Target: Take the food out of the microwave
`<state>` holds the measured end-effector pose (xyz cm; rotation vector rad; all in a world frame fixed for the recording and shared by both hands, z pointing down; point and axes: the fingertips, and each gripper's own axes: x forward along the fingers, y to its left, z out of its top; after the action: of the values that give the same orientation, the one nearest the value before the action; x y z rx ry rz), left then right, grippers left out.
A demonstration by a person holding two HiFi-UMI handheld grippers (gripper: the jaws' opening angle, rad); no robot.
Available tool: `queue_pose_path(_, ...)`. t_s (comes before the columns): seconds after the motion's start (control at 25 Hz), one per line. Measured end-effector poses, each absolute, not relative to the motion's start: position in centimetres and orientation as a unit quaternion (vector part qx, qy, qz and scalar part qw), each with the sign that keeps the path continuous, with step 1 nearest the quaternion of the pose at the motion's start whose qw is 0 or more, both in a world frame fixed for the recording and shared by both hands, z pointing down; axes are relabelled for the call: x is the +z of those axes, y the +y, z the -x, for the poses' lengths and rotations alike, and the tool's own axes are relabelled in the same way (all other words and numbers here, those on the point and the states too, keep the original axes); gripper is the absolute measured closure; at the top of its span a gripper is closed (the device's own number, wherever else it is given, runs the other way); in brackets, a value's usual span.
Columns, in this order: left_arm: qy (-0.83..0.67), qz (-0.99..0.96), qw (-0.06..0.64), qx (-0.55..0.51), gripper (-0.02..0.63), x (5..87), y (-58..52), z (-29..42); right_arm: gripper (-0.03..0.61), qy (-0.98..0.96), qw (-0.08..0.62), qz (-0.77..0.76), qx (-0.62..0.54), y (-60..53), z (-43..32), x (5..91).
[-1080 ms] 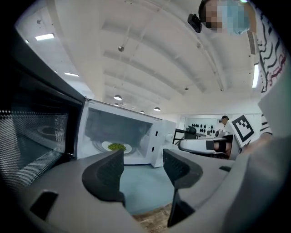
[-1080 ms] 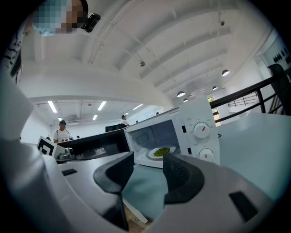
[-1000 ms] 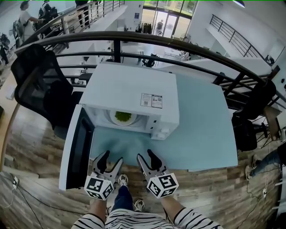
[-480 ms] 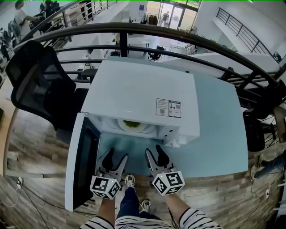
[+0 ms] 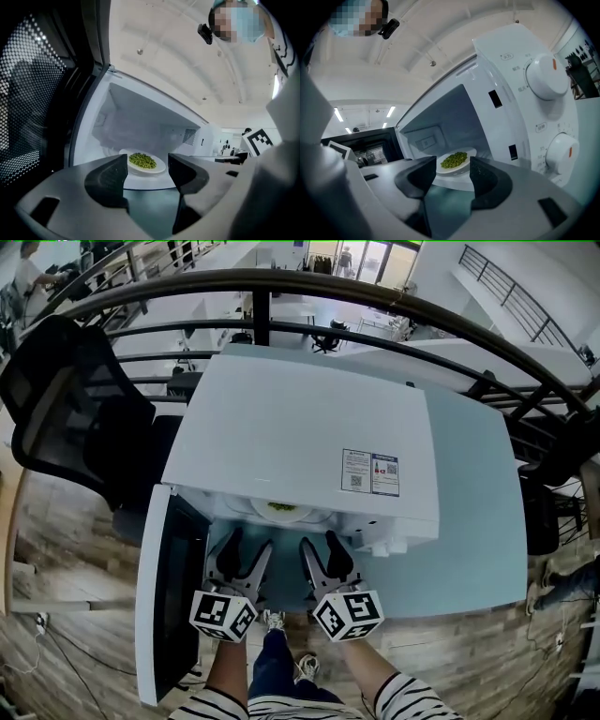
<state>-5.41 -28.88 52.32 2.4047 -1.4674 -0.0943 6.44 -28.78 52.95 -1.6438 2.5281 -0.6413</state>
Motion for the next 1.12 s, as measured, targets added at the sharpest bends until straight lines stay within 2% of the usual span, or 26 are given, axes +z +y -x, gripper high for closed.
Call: queue_pose_path(1.12, -0.487, -0.856, 0.175, 0.010, 0.359, 55.9, -36.5, 5.3, 0.357, 0.790, 0.012, 0.569, -0.228, -34.8, -5.0, 56.5)
